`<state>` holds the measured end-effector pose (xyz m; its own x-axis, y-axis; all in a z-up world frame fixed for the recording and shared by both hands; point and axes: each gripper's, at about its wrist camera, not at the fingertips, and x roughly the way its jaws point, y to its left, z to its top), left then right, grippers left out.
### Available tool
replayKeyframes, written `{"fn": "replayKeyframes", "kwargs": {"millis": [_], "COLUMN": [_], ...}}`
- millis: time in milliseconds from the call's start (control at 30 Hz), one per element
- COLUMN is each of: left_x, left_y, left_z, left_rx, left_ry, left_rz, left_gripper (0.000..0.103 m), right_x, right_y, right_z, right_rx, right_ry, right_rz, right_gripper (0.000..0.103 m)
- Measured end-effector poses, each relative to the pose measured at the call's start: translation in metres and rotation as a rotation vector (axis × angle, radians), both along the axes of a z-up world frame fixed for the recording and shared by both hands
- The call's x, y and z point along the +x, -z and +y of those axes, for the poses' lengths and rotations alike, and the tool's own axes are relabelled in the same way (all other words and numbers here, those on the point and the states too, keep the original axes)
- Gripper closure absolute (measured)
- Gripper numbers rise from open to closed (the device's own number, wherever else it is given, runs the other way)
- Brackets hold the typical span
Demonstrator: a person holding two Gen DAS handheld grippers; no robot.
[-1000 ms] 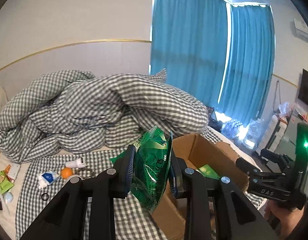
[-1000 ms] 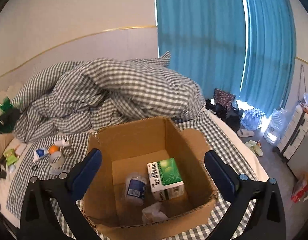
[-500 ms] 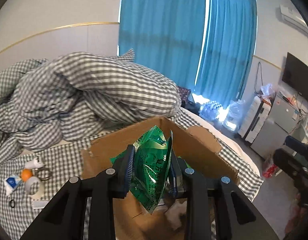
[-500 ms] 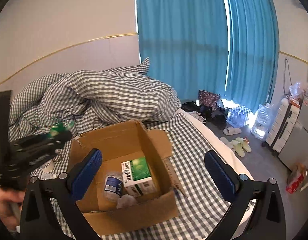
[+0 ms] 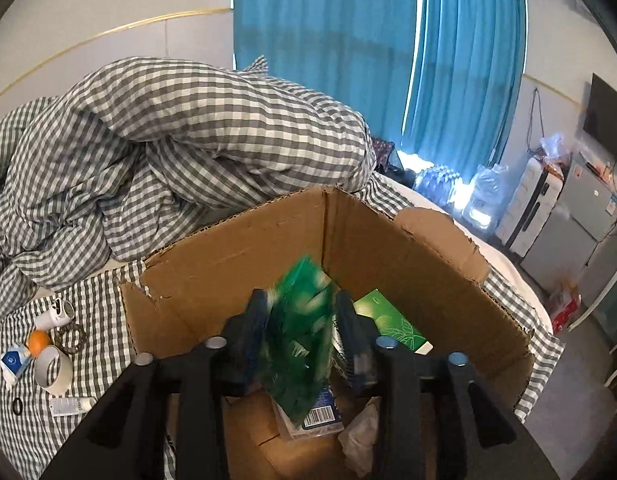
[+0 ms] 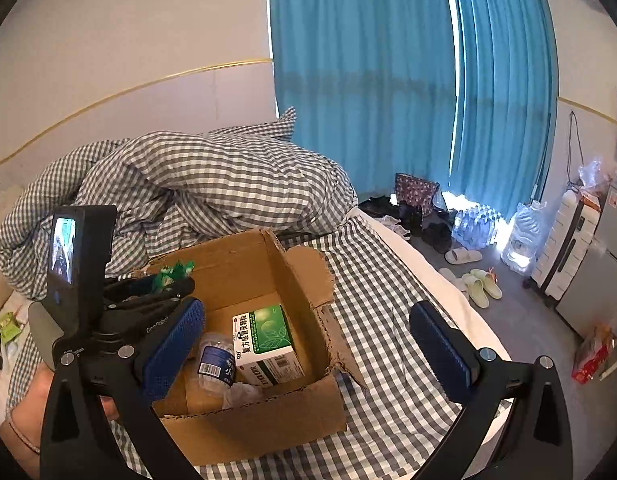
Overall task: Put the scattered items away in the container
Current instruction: 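Carry the cloth and green packet over the cardboard box and release them inside, then withdraw both tools from the cardboard box back over the bed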
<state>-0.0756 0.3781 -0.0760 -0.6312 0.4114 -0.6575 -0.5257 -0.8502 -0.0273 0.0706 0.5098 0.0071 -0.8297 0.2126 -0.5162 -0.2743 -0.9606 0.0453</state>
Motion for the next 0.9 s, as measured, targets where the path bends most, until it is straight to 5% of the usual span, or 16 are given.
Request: {"fn": "replayKeyframes", "kwargs": {"millis": [67, 200, 533, 900], "left_x": [0.001, 0.005, 0.014, 0.021], "left_y": [-0.005, -0.019, -0.049, -0.084], "left_z": [-0.005, -0.014, -0.065, -0.211], "left_rx": [0.009, 0.015, 0.05, 0.05], "left_ry": [-0.008, -0.013, -0.06, -0.287], "left_rz": [0.017, 0.044, 0.089, 0.182], "left_gripper": [0.024, 0.009, 0.001, 0.0], "right_x": [0.0, -0.002, -0.009, -0.051], "right_y": [0.0, -0.001, -0.011, -0.019], "right_z": [0.001, -0.001, -0.028, -0.119], "right_rx": [-0.005, -0.013, -0.009, -0.011], "right_ry": [0.002, -0.003, -0.062, -0.262], "right_rz": [0.002, 0.003, 0.025, 0.042], "right_gripper": [0.0, 0.0, 0.0, 0.0]}}
